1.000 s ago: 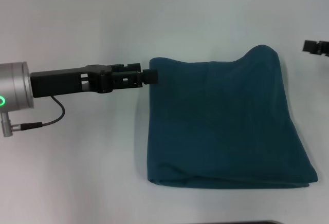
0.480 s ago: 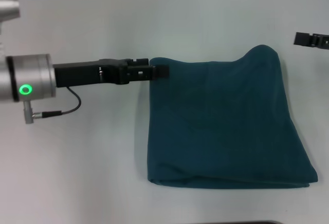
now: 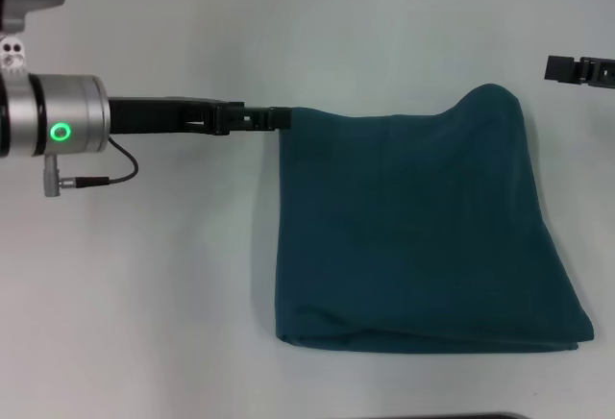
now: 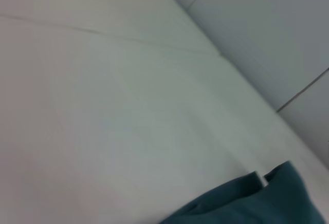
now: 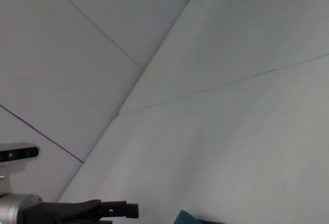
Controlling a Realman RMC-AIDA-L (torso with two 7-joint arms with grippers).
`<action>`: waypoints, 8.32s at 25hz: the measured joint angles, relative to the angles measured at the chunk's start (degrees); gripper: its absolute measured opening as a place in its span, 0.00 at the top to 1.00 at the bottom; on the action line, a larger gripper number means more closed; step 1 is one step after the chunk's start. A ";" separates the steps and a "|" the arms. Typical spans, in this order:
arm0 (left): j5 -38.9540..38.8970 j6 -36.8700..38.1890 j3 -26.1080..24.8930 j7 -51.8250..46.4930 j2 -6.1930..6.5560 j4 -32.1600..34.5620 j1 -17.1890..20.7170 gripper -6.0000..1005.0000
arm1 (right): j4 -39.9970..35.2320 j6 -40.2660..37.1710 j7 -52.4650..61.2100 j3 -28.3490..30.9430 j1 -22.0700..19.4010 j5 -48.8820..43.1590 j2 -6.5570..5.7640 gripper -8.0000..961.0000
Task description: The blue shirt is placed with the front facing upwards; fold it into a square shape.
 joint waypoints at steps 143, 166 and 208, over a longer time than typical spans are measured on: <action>9.27 -12.47 9.00 -12.36 -2.67 1.31 -8.26 0.97 | -0.03 -2.07 0.82 -1.54 0.20 -0.22 -0.22 0.22; 8.40 -4.22 8.08 -12.32 -2.59 -9.05 -1.56 0.87 | 0.38 -5.07 -1.22 -3.62 -2.11 -0.22 -0.03 0.22; -2.07 27.20 -5.45 10.86 -2.48 -7.32 8.45 0.09 | 0.34 -6.84 -7.44 -4.15 -3.64 -2.48 -0.35 0.21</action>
